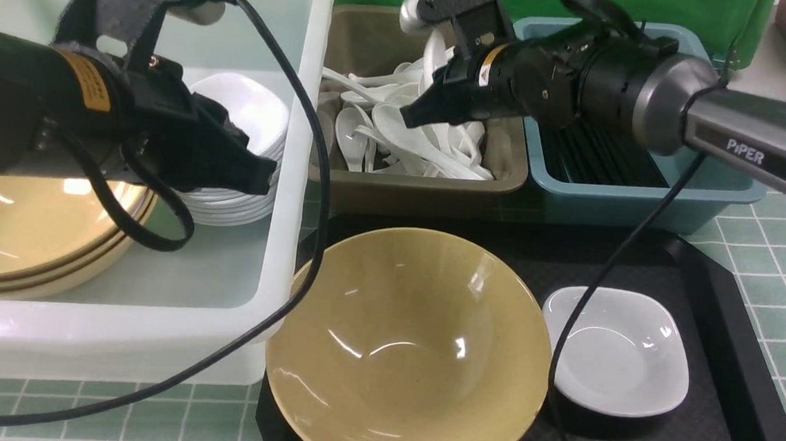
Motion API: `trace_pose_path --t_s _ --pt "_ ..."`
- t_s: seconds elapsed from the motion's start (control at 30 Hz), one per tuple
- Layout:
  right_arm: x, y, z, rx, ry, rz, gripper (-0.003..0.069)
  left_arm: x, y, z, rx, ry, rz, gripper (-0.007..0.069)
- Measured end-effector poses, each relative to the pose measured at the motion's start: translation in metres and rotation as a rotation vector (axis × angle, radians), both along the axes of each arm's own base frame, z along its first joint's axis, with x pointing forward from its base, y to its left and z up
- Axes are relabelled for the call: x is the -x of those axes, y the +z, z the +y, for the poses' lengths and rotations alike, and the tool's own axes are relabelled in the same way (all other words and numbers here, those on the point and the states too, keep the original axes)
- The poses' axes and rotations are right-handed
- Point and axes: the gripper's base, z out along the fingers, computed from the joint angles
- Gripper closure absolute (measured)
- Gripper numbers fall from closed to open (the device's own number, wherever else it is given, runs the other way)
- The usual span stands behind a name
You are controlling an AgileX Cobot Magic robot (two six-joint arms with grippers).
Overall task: On blue table put chopsticks spoon bowls plates into blue grey white boxes.
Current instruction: 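Place the white spoon into the bin of spoons with the right gripper, then grasp the large bowl on the tray by its rim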
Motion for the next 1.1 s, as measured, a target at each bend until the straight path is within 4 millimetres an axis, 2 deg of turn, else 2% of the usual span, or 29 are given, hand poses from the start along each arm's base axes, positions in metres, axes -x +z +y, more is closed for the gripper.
trace_pose_path --t_s 0.07,0.13,0.17,0.2,0.23,0.33,0.37,0.4,0.43,0.47,0.5,0.57,0.63,0.77,0.87,0.9,0.93,0.97,1.03,1.07,1.1 --pt "0.0 -0.001 0.0 -0.008 -0.012 0.016 0.037 0.0 0.0 0.0 0.003 0.001 0.003 0.0623" --pt "0.004 0.006 -0.003 0.001 -0.024 0.041 0.0305 0.0 0.0 -0.001 0.009 0.0 0.005 0.0623" --pt "0.004 0.007 -0.003 0.003 -0.024 0.045 0.0298 0.0 0.0 -0.001 0.01 -0.001 0.006 0.0623" --pt "0.011 0.024 -0.005 0.021 -0.032 0.074 0.0256 0.001 0.001 -0.001 0.012 -0.007 0.011 0.0623" --pt "0.012 0.026 -0.005 0.028 -0.035 0.085 0.0248 0.001 0.002 -0.001 0.01 -0.008 0.014 0.0623" --pt "0.036 0.087 -0.014 0.111 0.0 0.089 0.0225 -0.005 0.014 -0.007 -0.026 -0.059 0.063 0.0623" --pt "0.046 0.108 -0.017 0.131 0.014 0.082 0.0225 -0.009 0.017 -0.01 -0.051 -0.085 0.087 0.0623" --pt "0.052 0.119 -0.02 0.141 0.019 0.08 0.0227 -0.012 0.016 -0.013 -0.072 -0.111 0.122 0.0623" --pt "0.066 0.143 -0.024 0.158 0.027 0.085 0.0235 -0.02 0.017 -0.018 -0.104 -0.145 0.17 0.0623" --pt "0.068 0.145 -0.025 0.161 0.028 0.089 0.0237 -0.022 0.017 -0.019 -0.112 -0.159 0.177 0.0623" --pt "0.09 0.173 -0.032 0.178 0.041 0.092 0.0253 -0.036 0.014 -0.029 -0.157 -0.217 0.261 0.0623" --pt "0.114 0.196 -0.038 0.21 0.071 0.102 0.0274 -0.053 0.008 -0.04 -0.186 -0.286 0.34 0.0623" --pt "0.135 0.208 -0.042 0.255 0.111 0.123 0.0298 -0.068 0.004 -0.052 -0.196 -0.346 0.396 0.0623" --pt "0.171 0.22 -0.044 0.276 0.176 0.13 0.0351 -0.094 -0.003 -0.078 -0.204 -0.438 0.427 0.062" --pt "0.191 0.217 -0.044 0.287 0.215 0.149 0.0384 -0.102 -0.004 -0.09 -0.22 -0.461 0.408 0.0616" --pt "0.205 0.214 -0.047 0.293 0.237 0.164 0.0404 -0.106 -0.008 -0.097 -0.244 -0.474 0.404 0.0606" --pt "0.218 0.212 -0.051 0.297 0.255 0.173 0.0419 -0.107 -0.013 -0.102 -0.276 -0.483 0.407 0.0582" --pt "0.22 0.209 -0.051 0.303 0.261 0.184 0.0423 -0.107 -0.014 -0.103 -0.281 -0.486 0.408 0.0573" --pt "0.237 0.203 -0.058 0.314 0.281 0.205 0.0434 -0.111 -0.025 -0.107 -0.323 -0.492 0.426 0.0527" --pt "0.245 0.193 -0.062 0.328 0.289 0.235 0.0437 -0.115 -0.036 -0.111 -0.358 -0.501 0.443 0.0459" --pt "0.247 0.194 -0.064 0.327 0.288 0.234 0.0438 -0.115 -0.036 -0.111 -0.361 -0.5 0.443 0.0451"
